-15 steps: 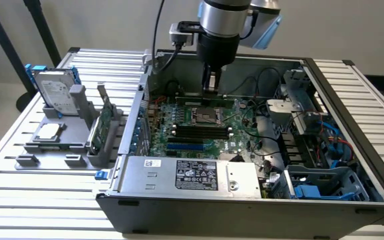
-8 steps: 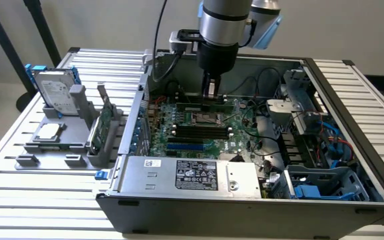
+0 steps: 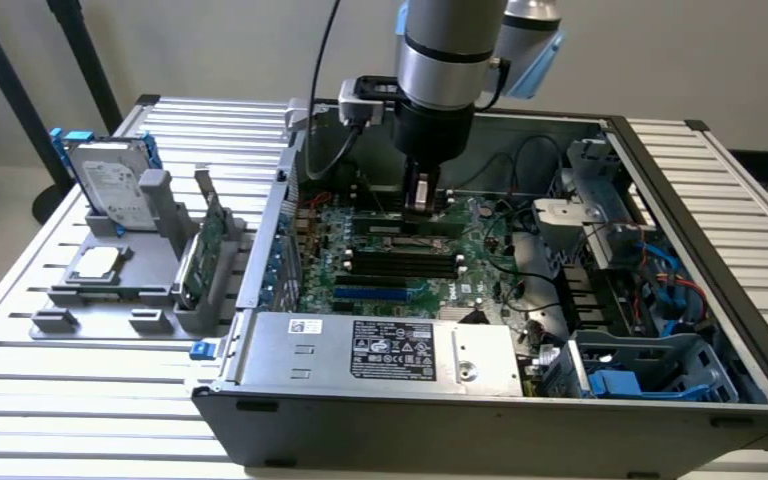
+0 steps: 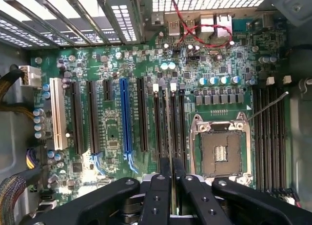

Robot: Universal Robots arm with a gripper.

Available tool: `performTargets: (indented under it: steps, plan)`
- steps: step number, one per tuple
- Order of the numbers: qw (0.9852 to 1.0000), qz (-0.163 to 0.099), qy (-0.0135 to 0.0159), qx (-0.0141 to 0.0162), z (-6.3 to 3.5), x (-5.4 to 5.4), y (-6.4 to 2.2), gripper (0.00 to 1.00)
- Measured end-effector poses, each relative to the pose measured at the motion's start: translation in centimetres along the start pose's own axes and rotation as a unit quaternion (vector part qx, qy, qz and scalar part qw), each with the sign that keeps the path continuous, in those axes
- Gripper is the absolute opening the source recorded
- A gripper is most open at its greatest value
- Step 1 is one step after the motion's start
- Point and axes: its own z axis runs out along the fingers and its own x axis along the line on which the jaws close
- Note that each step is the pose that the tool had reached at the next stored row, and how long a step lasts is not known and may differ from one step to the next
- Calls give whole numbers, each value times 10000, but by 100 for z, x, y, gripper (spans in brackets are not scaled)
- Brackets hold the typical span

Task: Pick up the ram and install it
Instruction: 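Insert the ram into the slot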

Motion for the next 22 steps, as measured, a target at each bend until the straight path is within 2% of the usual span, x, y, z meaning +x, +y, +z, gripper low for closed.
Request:
performTargets:
  steps: [14,22]
  plan:
    - [10000,47,-1,1,252,31,-16,14]
    - [10000,50,4,1,323,47,-21,14]
